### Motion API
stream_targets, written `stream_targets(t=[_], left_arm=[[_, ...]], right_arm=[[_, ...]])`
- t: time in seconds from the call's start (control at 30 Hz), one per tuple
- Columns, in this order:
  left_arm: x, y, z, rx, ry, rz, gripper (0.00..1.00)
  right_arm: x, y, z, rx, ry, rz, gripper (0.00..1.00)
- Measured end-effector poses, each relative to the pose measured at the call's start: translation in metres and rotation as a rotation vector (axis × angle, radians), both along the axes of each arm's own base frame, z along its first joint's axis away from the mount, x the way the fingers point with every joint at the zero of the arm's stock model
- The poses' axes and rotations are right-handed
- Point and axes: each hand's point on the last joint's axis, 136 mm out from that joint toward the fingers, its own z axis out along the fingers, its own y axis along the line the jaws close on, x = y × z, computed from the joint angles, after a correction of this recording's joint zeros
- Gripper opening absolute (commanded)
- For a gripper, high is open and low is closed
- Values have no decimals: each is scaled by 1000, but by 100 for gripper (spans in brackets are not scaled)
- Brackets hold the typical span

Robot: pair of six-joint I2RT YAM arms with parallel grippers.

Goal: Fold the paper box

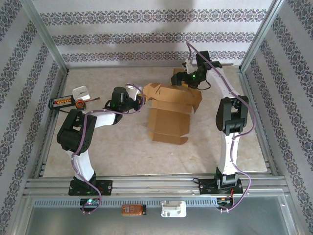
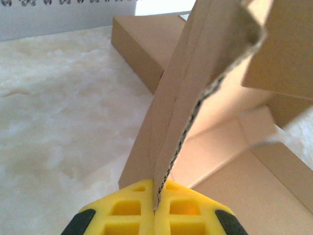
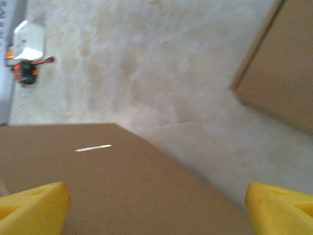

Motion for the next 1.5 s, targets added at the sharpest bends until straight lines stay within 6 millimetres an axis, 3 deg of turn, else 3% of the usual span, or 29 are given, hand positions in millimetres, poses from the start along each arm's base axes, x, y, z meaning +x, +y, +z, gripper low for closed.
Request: stream_targets(t=[0.2,0.37,0.63,0.87,0.93,1.2,1.5], left_arm=[[24,14,21,10,-27,28,0],[40,18,31,5,-35,25,0],[32,15,17,2,9,-2,0],[20,17,-4,12,59,-3,0],[18,16,-7,11,67,-5,0],[18,14,-6,-5,68,-1,0],[17,13,-6,-24,84,1,0]], right_arm=[[-25,18,5,74,44,55,89],[-42,30,9,101,67,82,93],[-43,30,18,74,60,-4,94],[-40,17,66,84,-43,-128,92],[-41,19,69,98,-49,-134,92],[-60,34,39,87,22,-101,88],[-65,34,23,71,40,-95,84]])
